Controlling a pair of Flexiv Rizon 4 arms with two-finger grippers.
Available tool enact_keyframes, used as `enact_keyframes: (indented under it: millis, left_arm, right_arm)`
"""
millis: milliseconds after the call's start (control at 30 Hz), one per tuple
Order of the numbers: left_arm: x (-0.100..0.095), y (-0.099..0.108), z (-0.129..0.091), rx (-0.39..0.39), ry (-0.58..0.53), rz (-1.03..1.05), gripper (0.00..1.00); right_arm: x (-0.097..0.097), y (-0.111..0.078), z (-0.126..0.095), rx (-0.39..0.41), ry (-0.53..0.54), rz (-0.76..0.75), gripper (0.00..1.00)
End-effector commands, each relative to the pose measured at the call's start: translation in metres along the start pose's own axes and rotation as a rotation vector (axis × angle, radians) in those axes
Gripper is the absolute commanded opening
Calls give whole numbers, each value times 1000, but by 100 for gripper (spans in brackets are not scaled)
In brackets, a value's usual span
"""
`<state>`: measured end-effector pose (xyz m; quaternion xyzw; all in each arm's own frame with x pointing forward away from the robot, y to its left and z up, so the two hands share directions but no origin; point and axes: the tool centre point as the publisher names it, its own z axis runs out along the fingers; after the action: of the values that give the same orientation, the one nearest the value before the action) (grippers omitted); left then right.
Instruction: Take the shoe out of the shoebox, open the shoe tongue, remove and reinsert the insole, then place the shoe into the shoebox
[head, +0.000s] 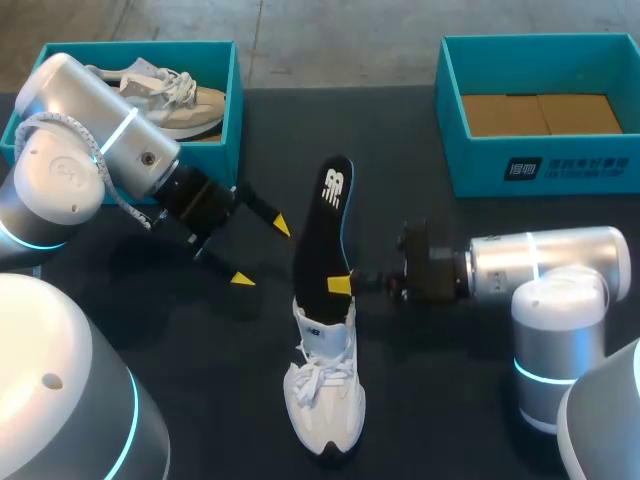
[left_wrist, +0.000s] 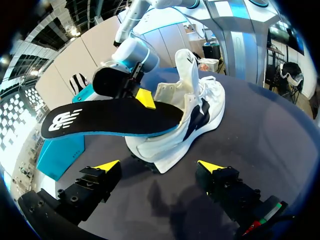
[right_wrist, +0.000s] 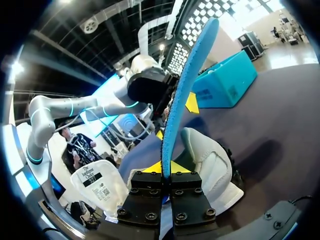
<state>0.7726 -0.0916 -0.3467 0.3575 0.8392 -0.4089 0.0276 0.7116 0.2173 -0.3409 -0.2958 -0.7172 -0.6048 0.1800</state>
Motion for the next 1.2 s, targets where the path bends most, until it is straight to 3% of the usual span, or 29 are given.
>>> enact_keyframes:
  millis: [33,1200]
  left_arm:
    - [0,0,0,-3,3,0,100]
    - [0,0,0,-3,3,0,100]
  right_arm:
    - [2,-4,4,10,-3,8,0]
    - [3,-14,6,60,96,99,0]
